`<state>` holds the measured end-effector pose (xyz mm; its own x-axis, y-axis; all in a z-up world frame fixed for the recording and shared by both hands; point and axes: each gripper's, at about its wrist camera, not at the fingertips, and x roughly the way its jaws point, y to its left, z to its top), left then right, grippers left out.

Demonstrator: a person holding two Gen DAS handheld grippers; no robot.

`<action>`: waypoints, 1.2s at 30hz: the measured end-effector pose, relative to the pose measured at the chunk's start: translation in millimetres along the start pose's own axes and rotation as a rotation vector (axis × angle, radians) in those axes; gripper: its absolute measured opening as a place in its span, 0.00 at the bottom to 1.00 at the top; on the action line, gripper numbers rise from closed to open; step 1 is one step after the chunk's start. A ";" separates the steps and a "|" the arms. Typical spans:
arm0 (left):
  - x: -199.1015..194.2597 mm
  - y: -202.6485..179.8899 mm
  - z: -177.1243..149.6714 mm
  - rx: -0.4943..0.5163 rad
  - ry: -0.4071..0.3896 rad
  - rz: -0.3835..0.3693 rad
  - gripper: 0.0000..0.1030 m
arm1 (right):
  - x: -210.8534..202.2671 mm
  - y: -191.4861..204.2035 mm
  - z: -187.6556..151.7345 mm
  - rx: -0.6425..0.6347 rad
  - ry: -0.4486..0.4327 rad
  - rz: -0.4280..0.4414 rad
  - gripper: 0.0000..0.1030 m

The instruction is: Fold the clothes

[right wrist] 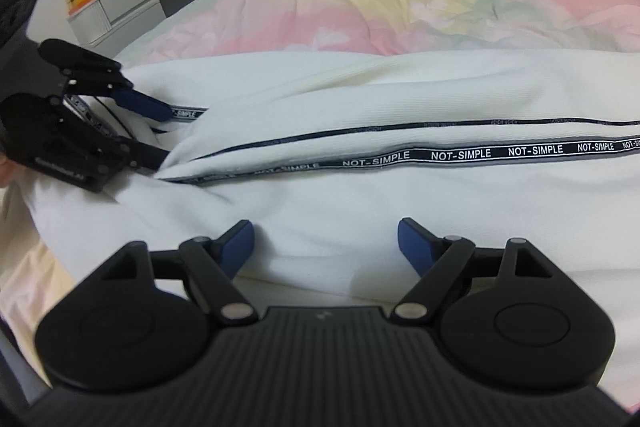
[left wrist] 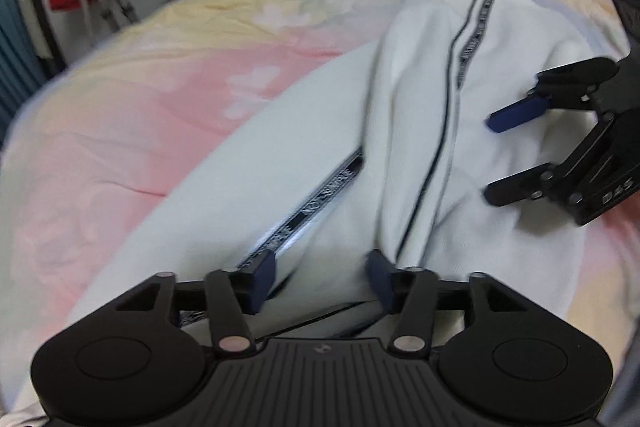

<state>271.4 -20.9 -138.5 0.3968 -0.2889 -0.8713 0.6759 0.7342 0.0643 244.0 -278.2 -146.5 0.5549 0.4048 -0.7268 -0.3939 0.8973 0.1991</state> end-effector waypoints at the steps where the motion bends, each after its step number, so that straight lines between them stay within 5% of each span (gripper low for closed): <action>1: 2.7 1.5 1.4 -0.007 0.009 -0.024 0.36 | 0.5 0.0 0.3 -0.001 -0.001 0.001 0.80; 4: 10.5 12.0 2.9 -0.067 0.047 -0.061 0.32 | 1.7 -0.9 1.0 0.001 -0.005 0.004 0.80; 7: 6.7 16.4 1.1 -0.140 0.045 -0.048 0.07 | 1.1 -0.5 1.4 0.007 -0.010 0.003 0.80; 11: -12.4 22.1 0.8 -0.234 -0.013 0.016 0.03 | 0.2 0.0 2.0 0.016 -0.017 0.002 0.80; 18: -81.4 28.9 33.0 -0.307 -0.240 0.182 0.03 | -2.3 4.1 3.9 0.027 -0.038 0.001 0.80; 21: -71.3 31.9 56.1 -0.275 -0.228 0.250 0.03 | -5.4 6.0 6.4 0.041 -0.064 0.011 0.78; 25: -4.0 39.6 56.9 -0.261 -0.098 0.323 0.04 | 1.0 3.9 5.5 0.049 -0.041 -0.001 0.78; 28: 33.6 38.4 39.1 -0.237 -0.070 0.335 0.05 | 4.9 3.3 5.6 0.039 -0.032 -0.006 0.79; 31: 20.5 34.5 28.1 -0.291 -0.121 0.308 0.06 | 4.4 -1.6 5.5 0.061 -0.040 0.007 0.79; 36: -34.7 19.5 8.0 -0.395 -0.199 0.225 0.27 | -5.3 -18.2 8.7 0.159 -0.067 0.023 0.77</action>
<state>275.8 -1.6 -103.1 0.6426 -0.1798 -0.7448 0.2880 0.9575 0.0173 254.5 -295.1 -140.5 0.5971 0.4313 -0.6763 -0.2892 0.9022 0.3201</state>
